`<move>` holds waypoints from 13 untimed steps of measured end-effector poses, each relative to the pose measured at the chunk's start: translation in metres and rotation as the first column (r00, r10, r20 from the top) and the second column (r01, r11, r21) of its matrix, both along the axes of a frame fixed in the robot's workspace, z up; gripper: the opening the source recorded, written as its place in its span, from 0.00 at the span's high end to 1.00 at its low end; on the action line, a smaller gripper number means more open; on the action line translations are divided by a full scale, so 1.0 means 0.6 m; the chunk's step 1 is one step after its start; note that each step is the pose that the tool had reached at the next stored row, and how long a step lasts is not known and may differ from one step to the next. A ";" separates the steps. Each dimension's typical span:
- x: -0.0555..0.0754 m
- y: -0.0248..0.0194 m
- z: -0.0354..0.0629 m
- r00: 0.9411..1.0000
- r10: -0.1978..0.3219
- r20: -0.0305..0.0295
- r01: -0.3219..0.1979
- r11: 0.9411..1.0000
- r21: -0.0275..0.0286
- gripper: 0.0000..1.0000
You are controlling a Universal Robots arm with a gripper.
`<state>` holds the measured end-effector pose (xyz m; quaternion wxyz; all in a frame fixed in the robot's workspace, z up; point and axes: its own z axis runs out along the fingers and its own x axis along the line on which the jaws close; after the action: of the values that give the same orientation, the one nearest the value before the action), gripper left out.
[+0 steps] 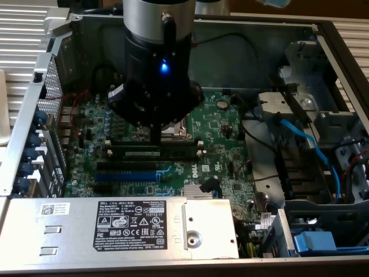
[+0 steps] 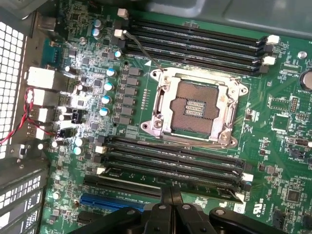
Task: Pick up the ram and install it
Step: 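Press down the ram until it locks into place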
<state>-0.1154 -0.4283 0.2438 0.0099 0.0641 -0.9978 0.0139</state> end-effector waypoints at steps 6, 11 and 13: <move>0.000 0.0000 0.000 0.996 -0.093 0.000 0.093 0.996 0.000 0.90; 0.000 0.0000 0.000 0.985 -0.171 0.000 0.171 0.985 0.000 0.90; 0.000 0.0000 0.000 0.980 -0.201 0.000 0.201 0.980 0.000 0.90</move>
<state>-0.1154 -0.4283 0.2438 0.0112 -0.0369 -0.9992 0.0128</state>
